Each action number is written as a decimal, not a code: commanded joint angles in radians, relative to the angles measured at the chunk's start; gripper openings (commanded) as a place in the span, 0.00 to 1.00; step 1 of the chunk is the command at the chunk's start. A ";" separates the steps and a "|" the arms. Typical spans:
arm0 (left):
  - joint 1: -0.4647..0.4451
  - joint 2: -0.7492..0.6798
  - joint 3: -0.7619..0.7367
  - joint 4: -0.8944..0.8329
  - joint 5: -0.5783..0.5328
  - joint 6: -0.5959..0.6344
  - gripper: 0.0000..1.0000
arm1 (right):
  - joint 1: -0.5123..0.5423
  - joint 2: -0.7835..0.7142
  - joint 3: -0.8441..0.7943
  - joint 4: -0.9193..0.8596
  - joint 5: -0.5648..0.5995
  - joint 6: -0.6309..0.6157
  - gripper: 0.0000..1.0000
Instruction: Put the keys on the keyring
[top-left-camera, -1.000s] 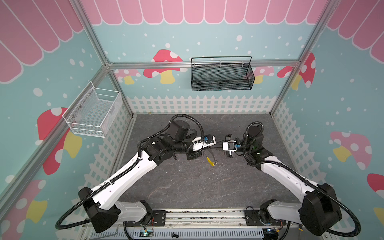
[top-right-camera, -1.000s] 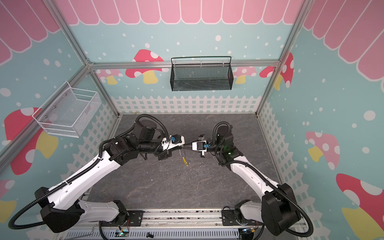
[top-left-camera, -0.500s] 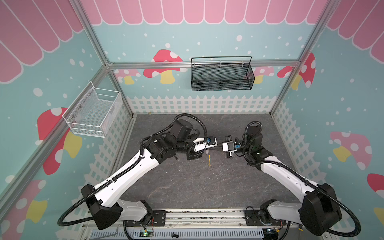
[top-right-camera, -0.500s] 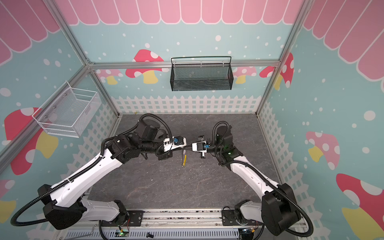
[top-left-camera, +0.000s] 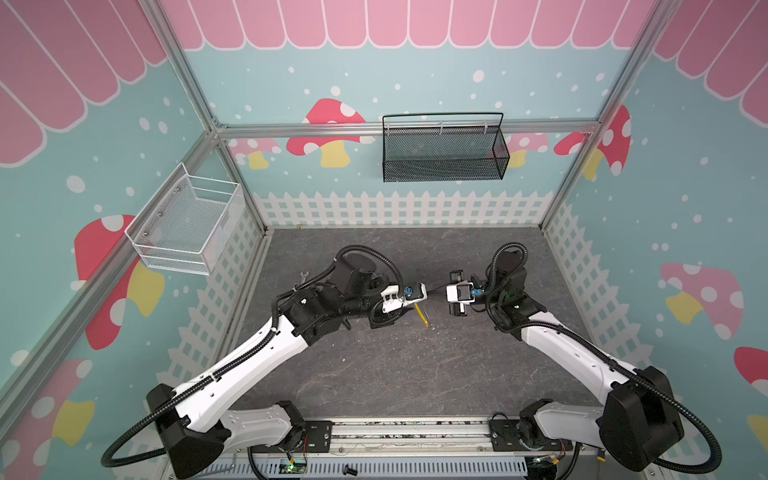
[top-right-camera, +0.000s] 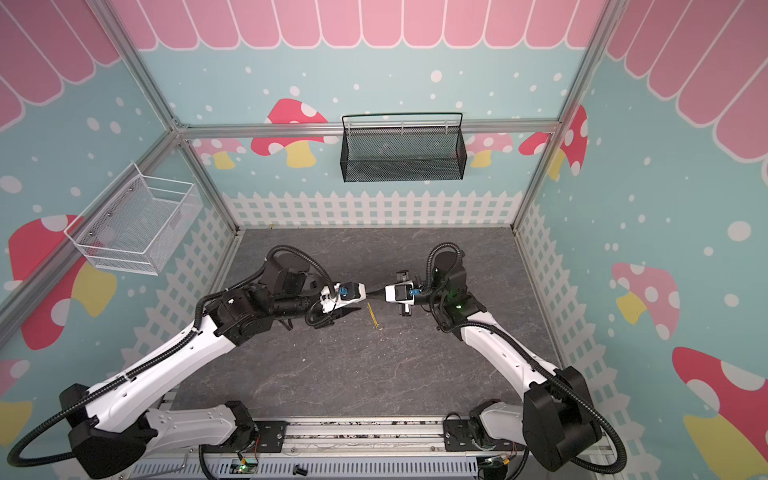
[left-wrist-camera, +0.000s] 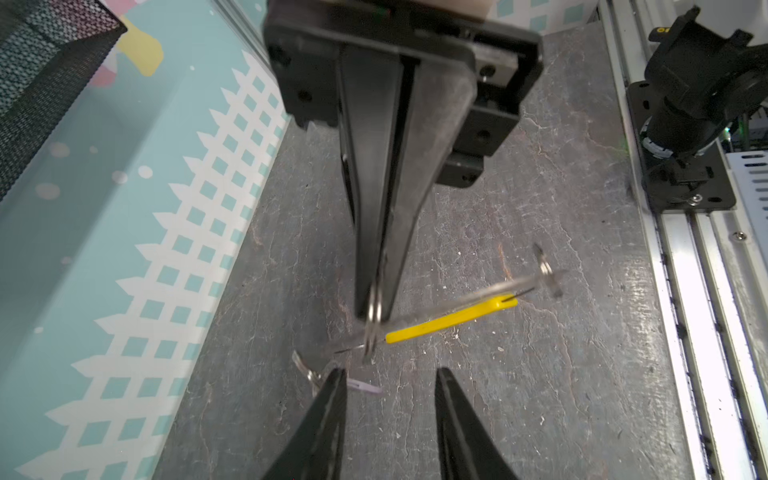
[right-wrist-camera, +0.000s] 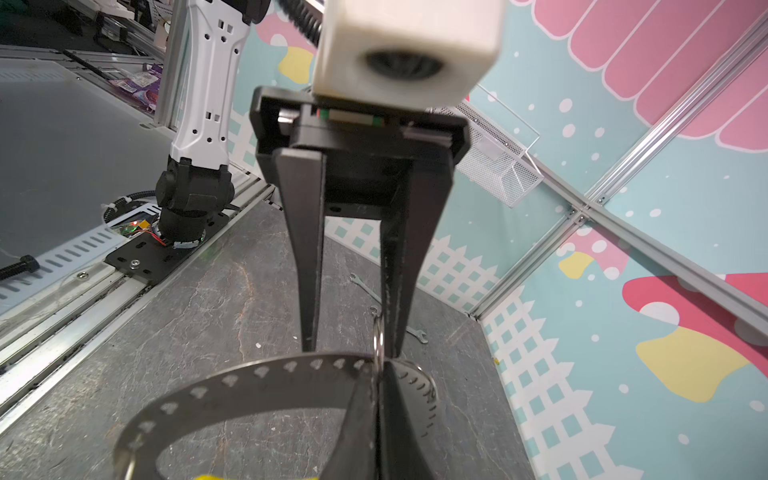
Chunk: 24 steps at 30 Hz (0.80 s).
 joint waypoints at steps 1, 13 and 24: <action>0.057 -0.090 -0.116 0.245 0.068 -0.118 0.34 | 0.003 0.005 0.011 0.097 -0.038 0.052 0.00; 0.099 -0.149 -0.352 0.649 0.207 -0.315 0.24 | 0.004 0.057 0.030 0.221 -0.063 0.176 0.00; 0.101 -0.105 -0.345 0.668 0.160 -0.345 0.24 | 0.009 0.077 -0.005 0.336 0.019 0.214 0.00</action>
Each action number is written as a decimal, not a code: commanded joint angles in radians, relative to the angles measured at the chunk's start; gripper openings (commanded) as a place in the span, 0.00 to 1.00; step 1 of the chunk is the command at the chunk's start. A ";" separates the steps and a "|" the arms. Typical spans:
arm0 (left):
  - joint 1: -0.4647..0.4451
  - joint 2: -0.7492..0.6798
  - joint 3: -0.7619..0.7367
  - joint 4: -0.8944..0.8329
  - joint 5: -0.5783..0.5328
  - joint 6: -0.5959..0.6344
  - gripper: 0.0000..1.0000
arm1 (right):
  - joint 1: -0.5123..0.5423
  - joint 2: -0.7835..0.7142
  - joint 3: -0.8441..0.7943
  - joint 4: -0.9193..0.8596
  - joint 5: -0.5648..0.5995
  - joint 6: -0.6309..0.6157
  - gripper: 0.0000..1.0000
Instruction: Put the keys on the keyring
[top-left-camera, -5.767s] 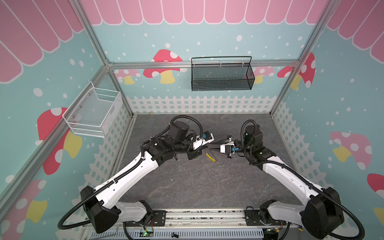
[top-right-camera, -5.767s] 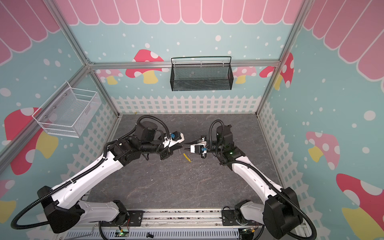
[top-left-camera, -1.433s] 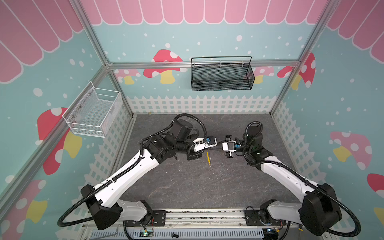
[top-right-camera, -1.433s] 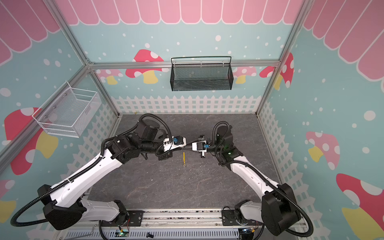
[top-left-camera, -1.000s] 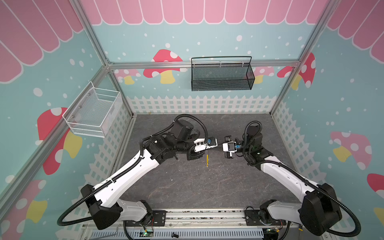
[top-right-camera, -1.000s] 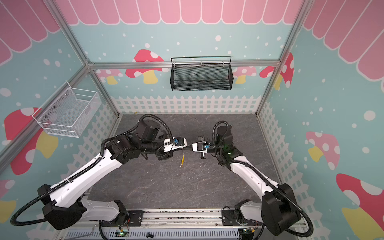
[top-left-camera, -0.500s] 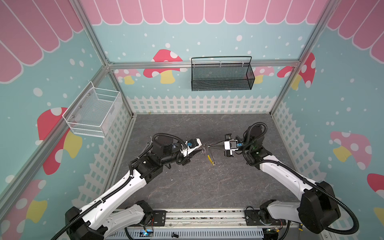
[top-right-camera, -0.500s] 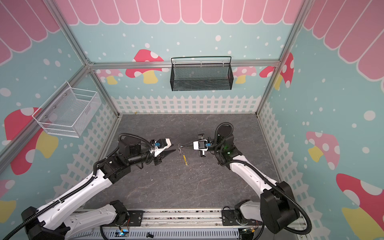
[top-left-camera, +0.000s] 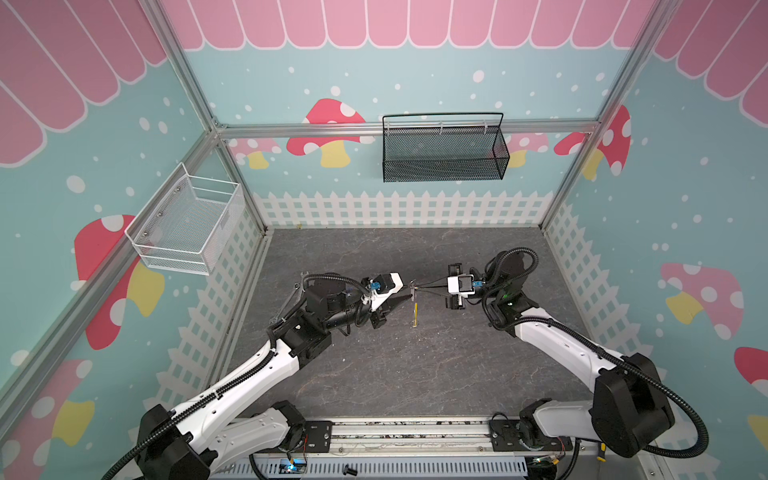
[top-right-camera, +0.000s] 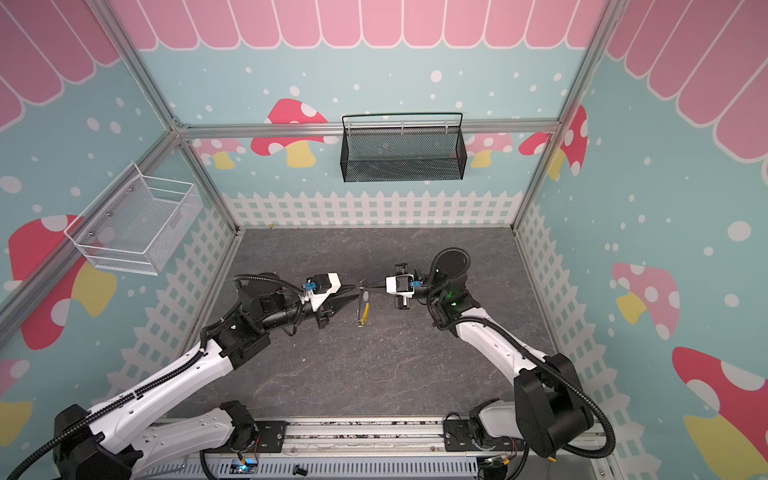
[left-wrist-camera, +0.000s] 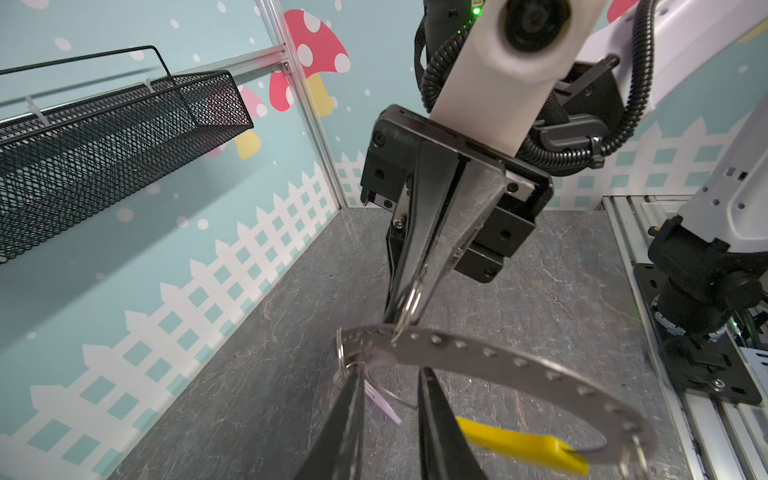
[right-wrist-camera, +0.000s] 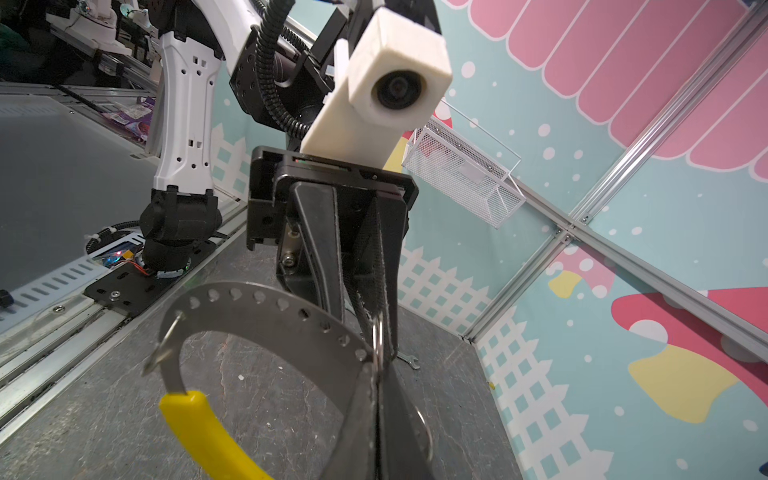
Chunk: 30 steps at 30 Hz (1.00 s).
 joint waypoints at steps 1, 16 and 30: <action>0.006 0.012 0.017 0.004 -0.040 -0.032 0.24 | 0.010 0.006 -0.012 0.074 0.044 0.007 0.00; 0.057 0.017 0.054 -0.036 -0.016 -0.118 0.28 | 0.032 -0.026 -0.093 0.194 0.197 -0.070 0.00; 0.048 0.038 0.018 0.101 0.126 -0.095 0.21 | 0.033 0.017 -0.063 0.275 0.069 0.075 0.00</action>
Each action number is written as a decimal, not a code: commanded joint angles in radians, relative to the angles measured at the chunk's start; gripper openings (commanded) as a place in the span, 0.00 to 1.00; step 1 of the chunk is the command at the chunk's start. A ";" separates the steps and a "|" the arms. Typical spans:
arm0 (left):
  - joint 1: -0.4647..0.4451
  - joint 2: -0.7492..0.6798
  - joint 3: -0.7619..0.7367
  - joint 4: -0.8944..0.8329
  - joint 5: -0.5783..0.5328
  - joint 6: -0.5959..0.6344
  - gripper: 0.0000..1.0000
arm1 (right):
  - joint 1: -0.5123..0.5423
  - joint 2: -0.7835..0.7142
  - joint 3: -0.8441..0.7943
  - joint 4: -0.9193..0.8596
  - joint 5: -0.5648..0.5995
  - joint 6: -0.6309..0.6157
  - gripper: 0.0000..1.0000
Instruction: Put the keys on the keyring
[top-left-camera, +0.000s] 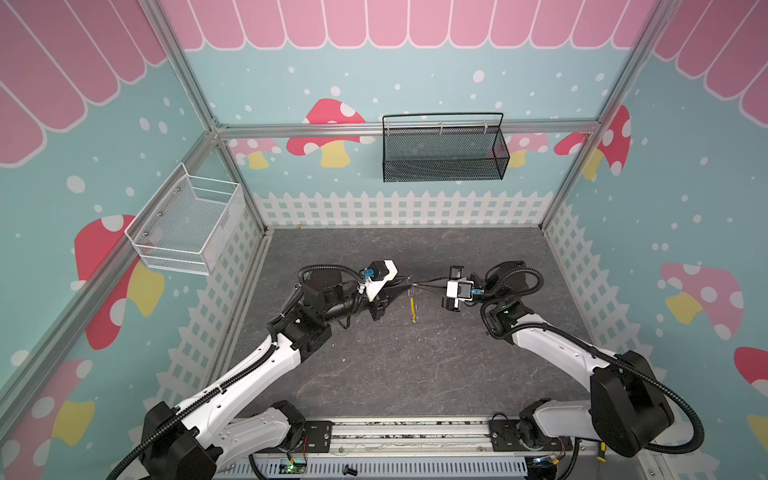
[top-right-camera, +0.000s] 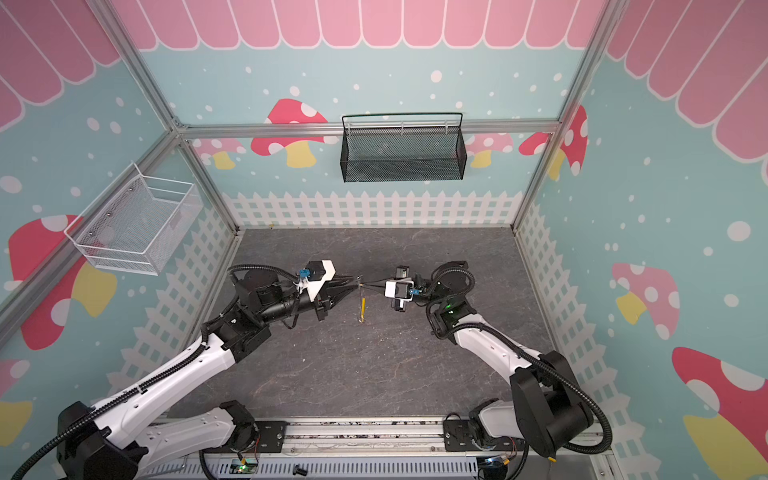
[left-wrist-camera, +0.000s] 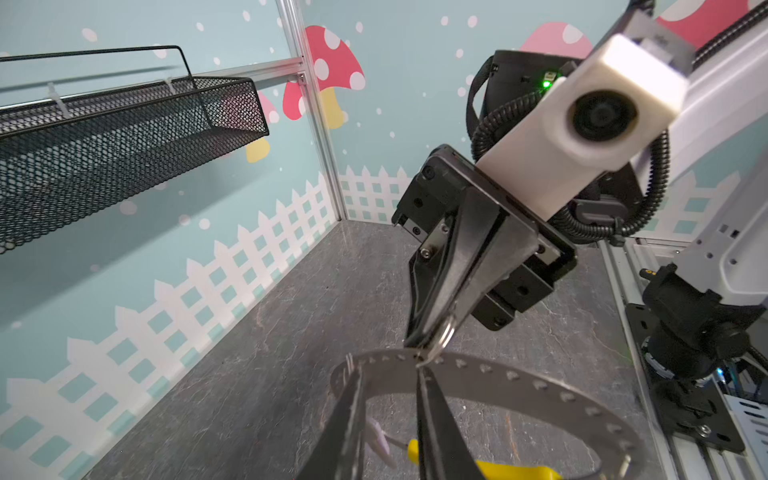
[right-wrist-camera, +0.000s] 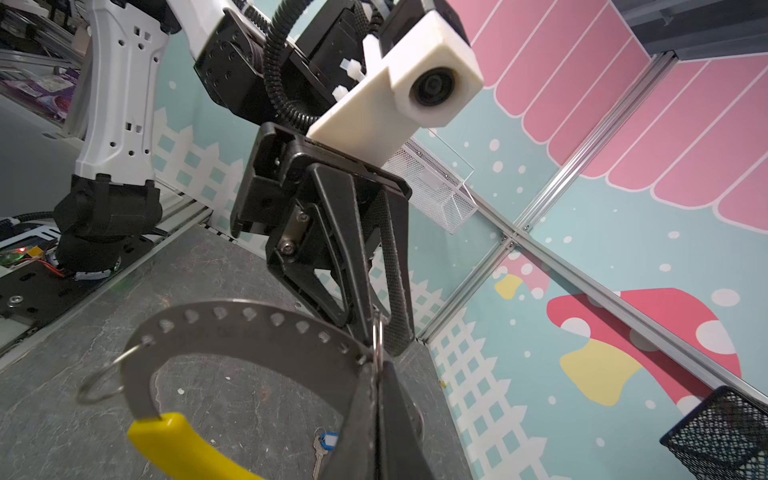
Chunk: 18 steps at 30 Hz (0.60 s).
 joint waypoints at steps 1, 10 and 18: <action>-0.004 0.007 -0.011 0.039 0.057 0.013 0.21 | 0.007 0.014 0.028 0.046 -0.057 0.042 0.00; -0.025 0.030 0.012 0.026 0.074 0.049 0.17 | 0.008 0.038 0.056 0.044 -0.109 0.072 0.00; -0.042 0.039 0.041 -0.038 0.070 0.090 0.08 | 0.008 0.055 0.067 0.042 -0.131 0.088 0.00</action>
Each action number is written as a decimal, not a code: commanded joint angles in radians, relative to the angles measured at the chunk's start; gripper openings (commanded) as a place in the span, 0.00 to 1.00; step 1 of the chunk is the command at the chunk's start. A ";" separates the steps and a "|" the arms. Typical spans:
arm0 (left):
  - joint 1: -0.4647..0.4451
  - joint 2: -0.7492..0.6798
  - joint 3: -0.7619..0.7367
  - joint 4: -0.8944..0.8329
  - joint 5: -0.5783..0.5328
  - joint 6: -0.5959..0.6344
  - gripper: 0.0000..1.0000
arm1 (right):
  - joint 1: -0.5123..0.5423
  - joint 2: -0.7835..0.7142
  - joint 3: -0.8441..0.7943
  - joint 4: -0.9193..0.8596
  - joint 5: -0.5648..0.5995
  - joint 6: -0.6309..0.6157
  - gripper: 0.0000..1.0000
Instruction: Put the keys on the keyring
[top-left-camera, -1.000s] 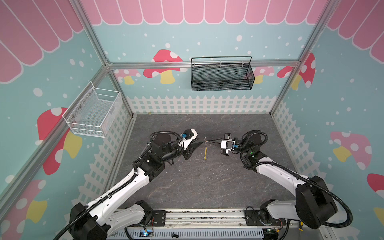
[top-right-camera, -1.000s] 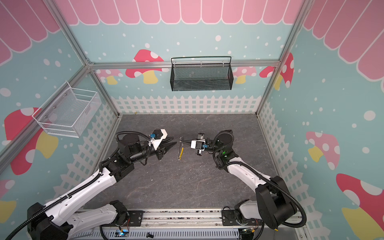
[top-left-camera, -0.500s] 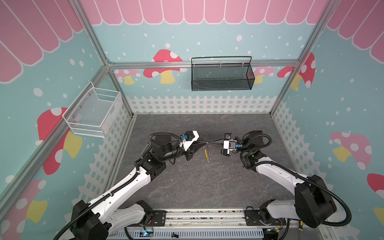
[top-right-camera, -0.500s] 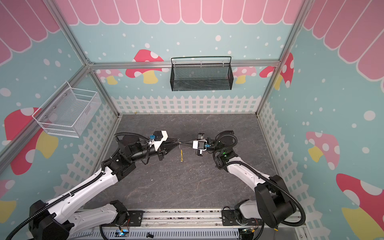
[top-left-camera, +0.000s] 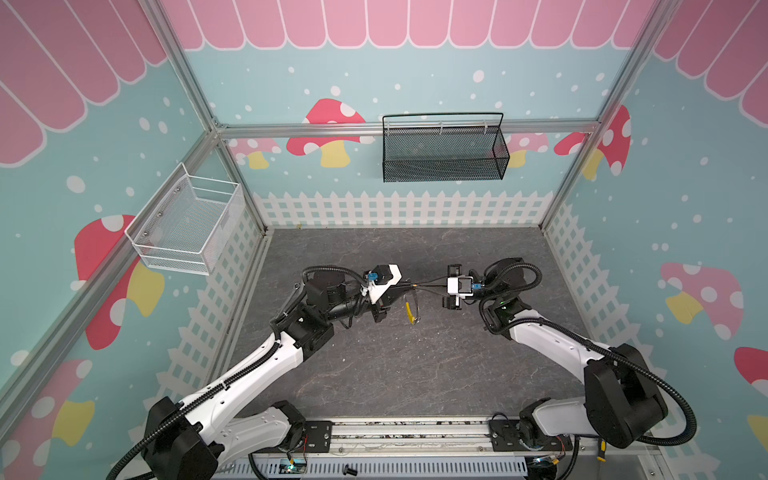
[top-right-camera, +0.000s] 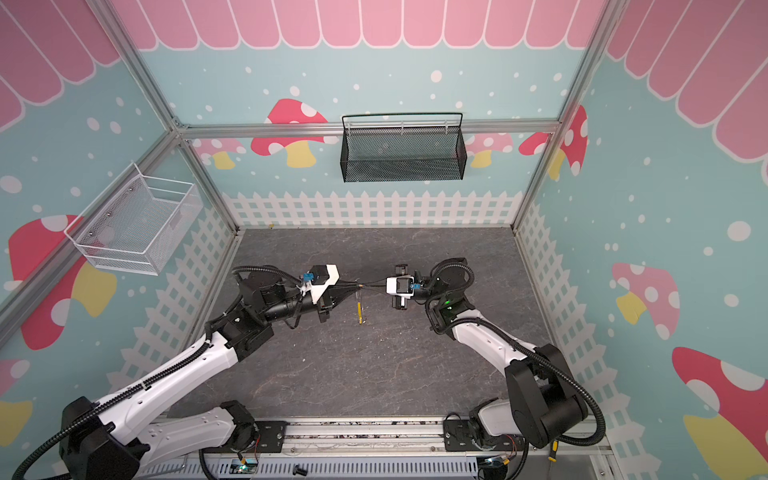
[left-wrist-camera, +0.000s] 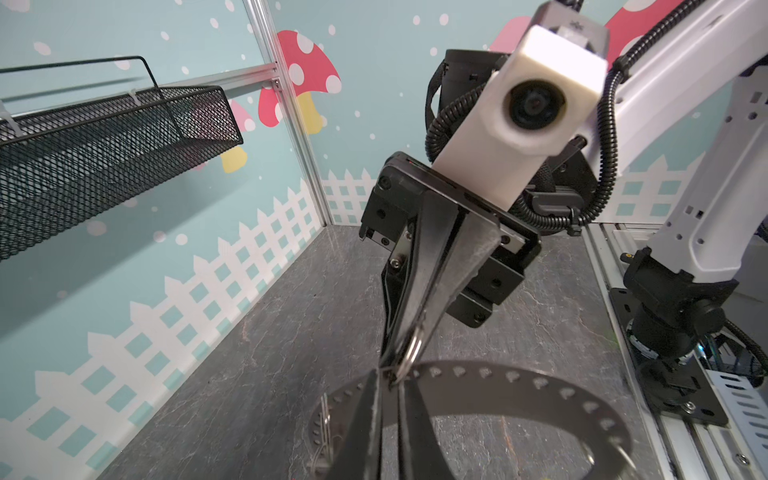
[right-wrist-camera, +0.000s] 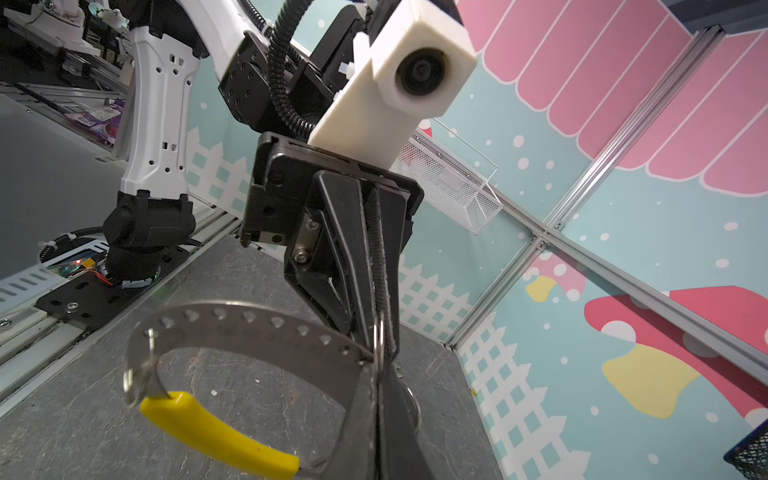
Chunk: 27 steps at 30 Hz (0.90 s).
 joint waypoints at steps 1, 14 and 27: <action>-0.028 0.018 0.035 -0.032 0.026 0.040 0.08 | 0.022 0.013 0.040 0.027 -0.052 0.020 0.00; -0.044 0.005 0.068 -0.105 -0.001 0.070 0.19 | 0.018 0.039 0.054 0.020 -0.099 0.048 0.00; -0.047 0.008 0.245 -0.477 -0.100 0.296 0.26 | 0.013 0.045 0.066 0.003 -0.115 0.064 0.00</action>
